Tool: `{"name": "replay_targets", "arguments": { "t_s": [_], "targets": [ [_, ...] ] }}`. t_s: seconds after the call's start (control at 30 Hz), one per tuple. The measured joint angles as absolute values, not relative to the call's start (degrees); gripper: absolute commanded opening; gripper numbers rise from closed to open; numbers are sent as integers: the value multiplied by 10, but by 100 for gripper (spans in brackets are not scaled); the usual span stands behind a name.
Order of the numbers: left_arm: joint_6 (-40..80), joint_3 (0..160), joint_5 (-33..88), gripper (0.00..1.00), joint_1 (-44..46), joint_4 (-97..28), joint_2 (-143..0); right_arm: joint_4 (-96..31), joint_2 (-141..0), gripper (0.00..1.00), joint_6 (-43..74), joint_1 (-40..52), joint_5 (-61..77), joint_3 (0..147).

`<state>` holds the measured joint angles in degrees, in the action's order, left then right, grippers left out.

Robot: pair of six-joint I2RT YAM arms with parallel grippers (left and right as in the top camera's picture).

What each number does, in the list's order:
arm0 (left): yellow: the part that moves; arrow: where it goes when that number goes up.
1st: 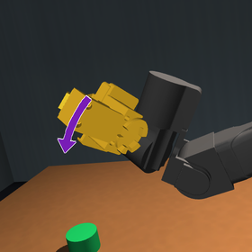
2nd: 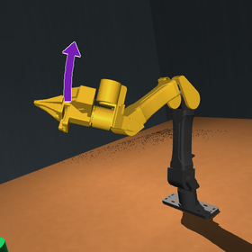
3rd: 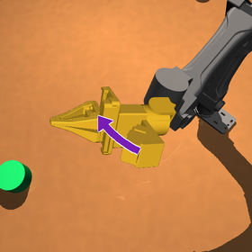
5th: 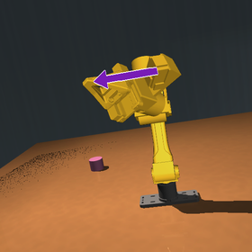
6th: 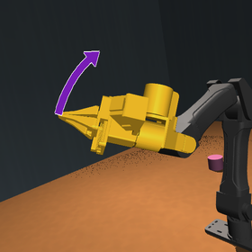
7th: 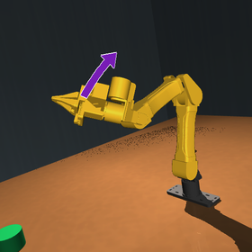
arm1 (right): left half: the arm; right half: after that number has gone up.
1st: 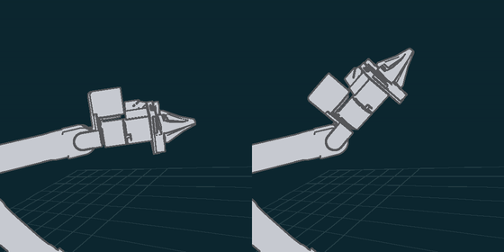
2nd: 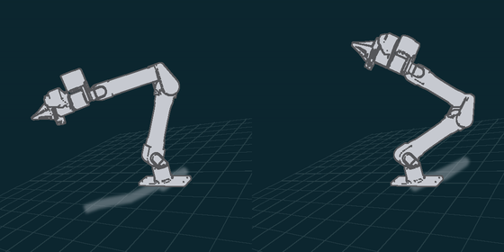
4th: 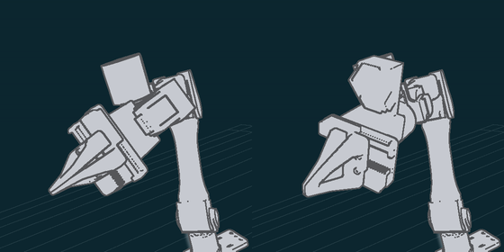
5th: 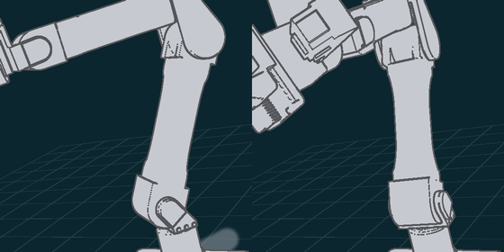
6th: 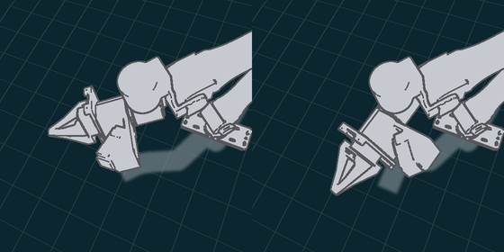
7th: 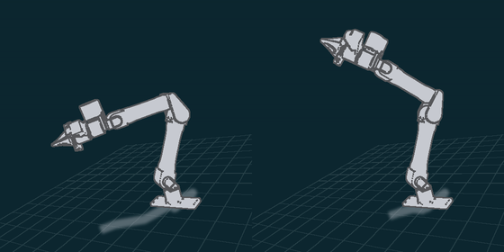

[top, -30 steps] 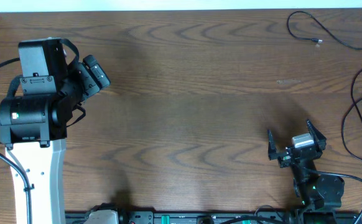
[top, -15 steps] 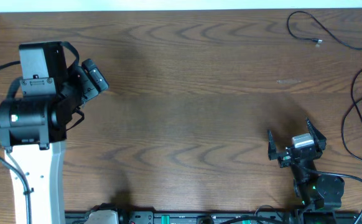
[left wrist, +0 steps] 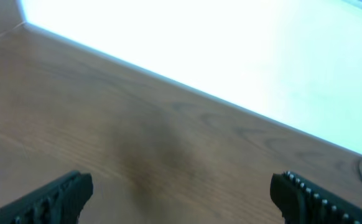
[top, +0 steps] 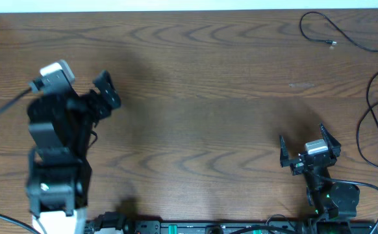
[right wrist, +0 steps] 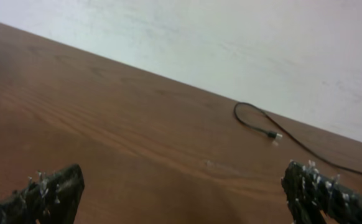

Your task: Untangle cables

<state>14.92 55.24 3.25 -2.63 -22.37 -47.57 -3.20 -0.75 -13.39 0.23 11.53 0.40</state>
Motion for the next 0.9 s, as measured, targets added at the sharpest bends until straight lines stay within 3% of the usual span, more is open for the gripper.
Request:
{"name": "replay_targets", "arguments": {
  "t_s": [0.4, 0.9],
  "targets": [
    [115, 207, 63, 98, -26, 56, -261, -32, -7, 99, -132, 2, 115, 4],
    [73, 39, 63, 98, -30, 77, -79, -32, -7, 99, -130, 2, 115, 4]
  ]
}}
